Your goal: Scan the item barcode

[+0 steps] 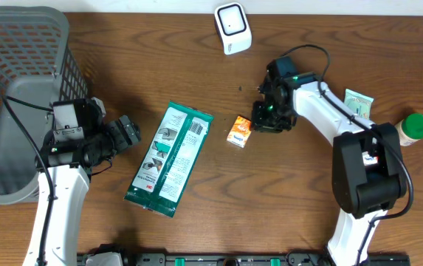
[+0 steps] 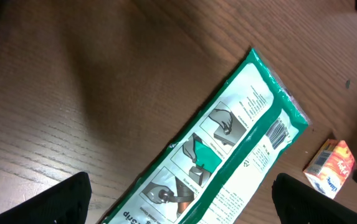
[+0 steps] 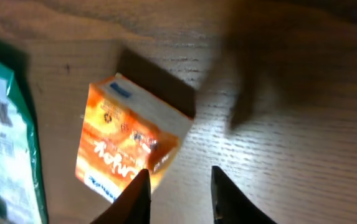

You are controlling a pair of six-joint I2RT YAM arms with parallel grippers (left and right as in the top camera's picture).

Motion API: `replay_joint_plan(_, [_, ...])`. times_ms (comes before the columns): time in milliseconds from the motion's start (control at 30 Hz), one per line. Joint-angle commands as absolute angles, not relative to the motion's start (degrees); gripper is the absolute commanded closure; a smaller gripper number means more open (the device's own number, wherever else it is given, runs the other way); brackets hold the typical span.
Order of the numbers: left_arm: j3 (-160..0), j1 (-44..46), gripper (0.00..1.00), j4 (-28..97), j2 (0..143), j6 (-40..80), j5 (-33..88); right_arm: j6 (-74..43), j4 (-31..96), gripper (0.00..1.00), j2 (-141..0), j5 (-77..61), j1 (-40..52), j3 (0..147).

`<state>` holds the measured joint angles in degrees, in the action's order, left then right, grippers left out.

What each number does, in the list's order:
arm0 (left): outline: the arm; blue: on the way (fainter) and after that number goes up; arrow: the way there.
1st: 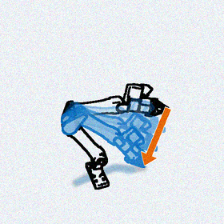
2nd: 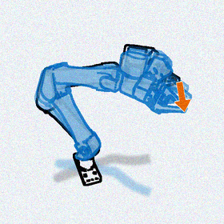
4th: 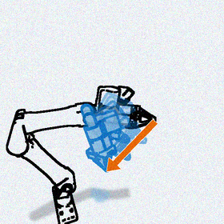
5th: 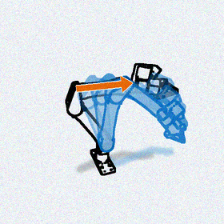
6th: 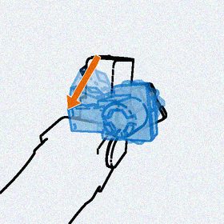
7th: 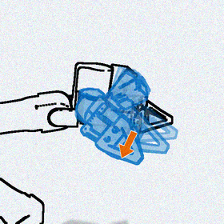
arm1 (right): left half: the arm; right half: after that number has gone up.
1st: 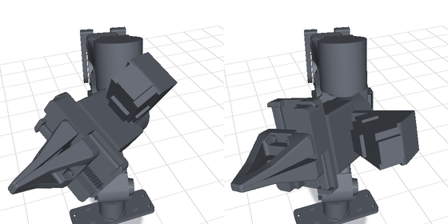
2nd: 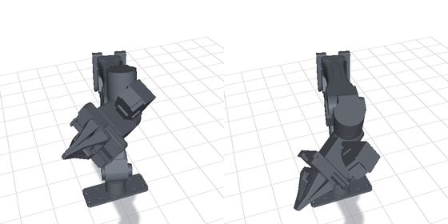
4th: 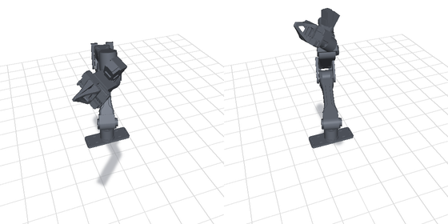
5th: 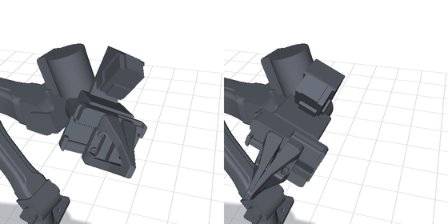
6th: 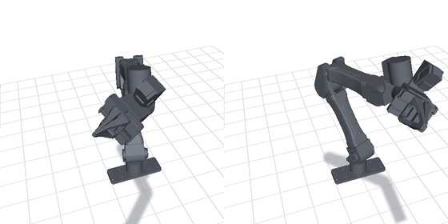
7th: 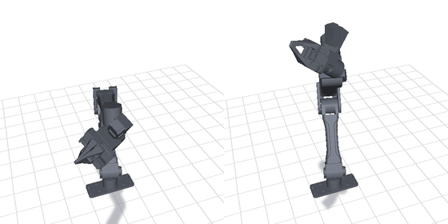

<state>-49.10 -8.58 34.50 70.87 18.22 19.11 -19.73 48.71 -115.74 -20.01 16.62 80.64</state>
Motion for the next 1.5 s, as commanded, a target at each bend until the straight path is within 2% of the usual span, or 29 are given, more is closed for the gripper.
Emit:
replay_joint_plan(0, [-49.5,-9.1,0.07,34.7,71.1,18.9,18.3,-15.7,50.3,0.71,-114.6,-25.4,15.8,83.7])
replay_joint_plan(267, [-49.5,-9.1,0.07,34.7,71.1,18.9,18.3,-19.7,52.1,0.73,-114.6,-26.1,16.2,83.9])
replay_joint_plan(500, [-49.5,-9.1,0.07,34.7,71.1,18.9,18.3,-25.9,51.7,0.72,-114.6,-17.8,19.0,82.1])
replay_joint_plan(733, [-49.5,-9.1,0.07,34.7,71.1,18.9,18.3,-26.2,45.7,0.75,-114.7,-15.4,22.3,79.1])
replay_joint_plan(900, [-49.5,-9.1,0.07,34.7,71.1,18.9,18.3,-27.2,45.7,0.82,-114.7,-11.2,23.9,78.9])
replay_joint_plan(1067, [-49.5,-9.1,0.07,34.7,71.1,18.9,18.3,-27.2,43.7,0.83,-114.6,-11.0,24.0,79.0])
replay_joint_plan(1300, [-49.5,-9.1,0.07,34.7,71.1,18.9,18.3,-22.0,43.3,0.69,-113.0,-17.1,22.1,80.9])
replay_joint_plan(1467, [-49.5,-9.1,0.07,34.7,71.1,18.9,18.3,-21.6,44.7,0.67,-112.2,-16.9,21.8,80.9])
